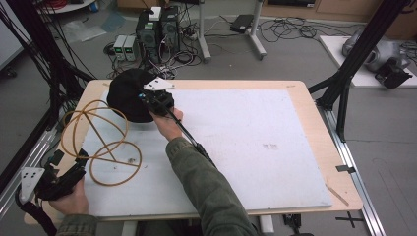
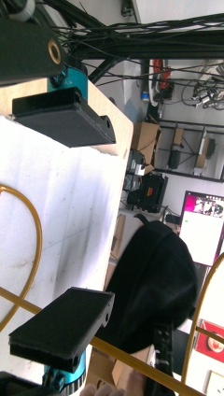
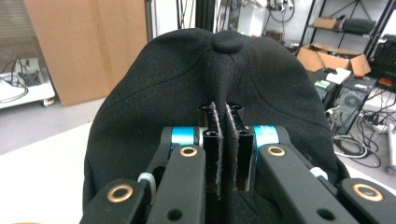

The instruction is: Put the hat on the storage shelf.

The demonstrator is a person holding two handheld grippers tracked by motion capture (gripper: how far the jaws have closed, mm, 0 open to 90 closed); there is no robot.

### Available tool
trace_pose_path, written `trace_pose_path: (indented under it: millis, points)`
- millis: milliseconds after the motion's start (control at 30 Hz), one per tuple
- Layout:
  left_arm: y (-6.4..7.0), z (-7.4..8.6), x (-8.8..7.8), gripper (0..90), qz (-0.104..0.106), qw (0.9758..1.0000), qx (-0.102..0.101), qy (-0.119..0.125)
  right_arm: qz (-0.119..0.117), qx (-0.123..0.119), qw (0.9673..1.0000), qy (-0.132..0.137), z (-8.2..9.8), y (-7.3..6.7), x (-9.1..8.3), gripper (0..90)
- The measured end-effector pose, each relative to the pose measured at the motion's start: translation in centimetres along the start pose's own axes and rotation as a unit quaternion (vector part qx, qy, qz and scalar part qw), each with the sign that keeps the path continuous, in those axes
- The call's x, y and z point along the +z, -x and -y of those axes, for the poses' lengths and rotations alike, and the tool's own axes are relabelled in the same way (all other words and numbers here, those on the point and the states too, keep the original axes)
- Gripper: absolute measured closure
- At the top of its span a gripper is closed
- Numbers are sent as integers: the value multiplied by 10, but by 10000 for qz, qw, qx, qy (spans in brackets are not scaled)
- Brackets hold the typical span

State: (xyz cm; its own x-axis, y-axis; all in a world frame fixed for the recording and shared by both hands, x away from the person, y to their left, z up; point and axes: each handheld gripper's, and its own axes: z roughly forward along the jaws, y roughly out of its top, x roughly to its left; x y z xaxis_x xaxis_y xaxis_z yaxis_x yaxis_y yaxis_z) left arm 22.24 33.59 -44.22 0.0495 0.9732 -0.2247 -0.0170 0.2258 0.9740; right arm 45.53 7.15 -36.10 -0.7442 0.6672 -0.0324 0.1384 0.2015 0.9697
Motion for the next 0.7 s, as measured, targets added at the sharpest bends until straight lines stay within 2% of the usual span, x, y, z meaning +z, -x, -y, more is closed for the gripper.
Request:
trace_pose_path:
  millis: [267, 500, 700]
  points:
    - [0, 0, -1, 203, -1, 10000, -19, -6, 118, 21, 9998, 177, -16, 3, -17, 869]
    - [-1, 0, -1, 203, -14, 10000, -28, -8, 46, 35, 9988, 485, -33, 7, -39, 870]
    - [0, 0, -1, 203, -16, 10000, -24, 2, 26, 55, 9979, 650, -40, 7, -51, 869]
